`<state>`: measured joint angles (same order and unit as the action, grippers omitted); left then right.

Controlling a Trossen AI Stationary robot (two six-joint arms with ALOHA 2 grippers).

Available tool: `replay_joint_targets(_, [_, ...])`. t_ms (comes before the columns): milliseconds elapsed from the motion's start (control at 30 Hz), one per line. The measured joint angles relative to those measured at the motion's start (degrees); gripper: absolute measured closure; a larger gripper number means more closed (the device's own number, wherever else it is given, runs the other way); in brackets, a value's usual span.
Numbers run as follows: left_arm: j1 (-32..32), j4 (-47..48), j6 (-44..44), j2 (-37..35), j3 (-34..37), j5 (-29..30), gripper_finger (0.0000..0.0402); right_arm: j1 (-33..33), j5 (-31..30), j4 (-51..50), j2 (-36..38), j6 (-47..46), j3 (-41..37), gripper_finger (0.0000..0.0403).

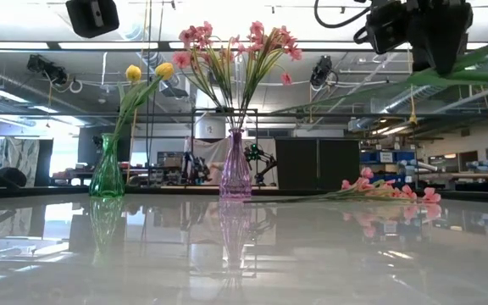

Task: Sort flowers into vase by color
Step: Put the yellow flower into the green vase

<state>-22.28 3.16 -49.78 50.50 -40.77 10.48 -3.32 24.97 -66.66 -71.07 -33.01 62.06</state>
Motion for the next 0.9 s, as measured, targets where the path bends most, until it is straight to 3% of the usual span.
replay_joint_targets(600, [0.00, 0.00, 8.11, 0.00, 0.00, 0.11, 0.0216, -5.04, 16.78, 16.20, -0.02, -12.34, 0.00, 0.0387])
replay_joint_targets(900, [-0.02, -2.91, 24.18, 0.00, 0.02, 0.39, 0.0216, -5.67, 24.42, 27.67, -0.02, -21.75, 0.00, 0.0387])
